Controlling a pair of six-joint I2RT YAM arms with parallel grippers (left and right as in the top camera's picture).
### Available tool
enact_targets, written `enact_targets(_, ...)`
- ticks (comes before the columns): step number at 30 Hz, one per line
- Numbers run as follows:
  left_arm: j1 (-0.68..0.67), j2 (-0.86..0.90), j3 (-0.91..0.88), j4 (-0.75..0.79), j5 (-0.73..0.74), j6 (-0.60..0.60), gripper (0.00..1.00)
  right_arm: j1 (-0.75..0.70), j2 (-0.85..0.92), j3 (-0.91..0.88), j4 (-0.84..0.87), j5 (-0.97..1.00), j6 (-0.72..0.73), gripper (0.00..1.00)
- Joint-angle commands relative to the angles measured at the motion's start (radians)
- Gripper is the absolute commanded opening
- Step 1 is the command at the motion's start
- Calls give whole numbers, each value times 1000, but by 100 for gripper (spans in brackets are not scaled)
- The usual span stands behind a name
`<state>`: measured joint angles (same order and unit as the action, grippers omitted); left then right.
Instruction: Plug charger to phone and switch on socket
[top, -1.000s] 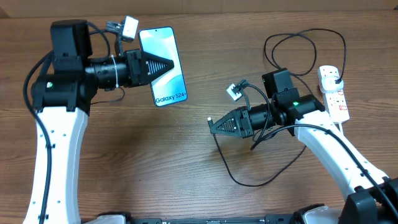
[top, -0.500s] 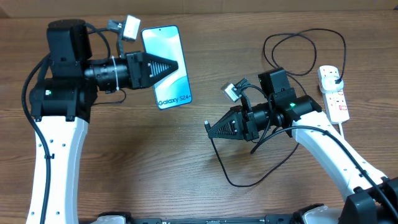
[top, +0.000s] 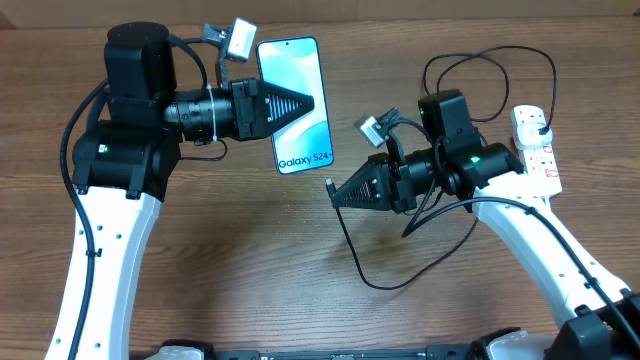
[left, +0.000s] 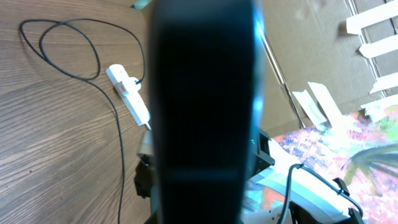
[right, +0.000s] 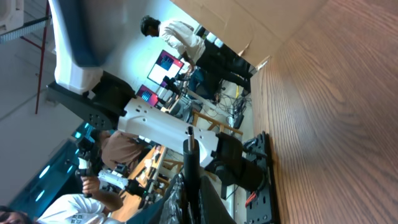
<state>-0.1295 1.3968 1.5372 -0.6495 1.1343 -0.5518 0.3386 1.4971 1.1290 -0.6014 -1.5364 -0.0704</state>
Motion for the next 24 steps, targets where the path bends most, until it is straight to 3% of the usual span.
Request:
enact_targets(1,-2,-23,3,12,-1,-30,5,3,-5,55,7,-33,26,4)
enact_targets(10,-4,-23,3,12,-30,-92,4,63,-12,87,55,-33,40,4)
enact_targets(18,-4,-23,3,26,-45,-91,4,93,-12,90,292,-32,258,4)
enact_targets(24,-4,-23,3,27,-42,-92,4,93,-12,90,336,-32,292,4)
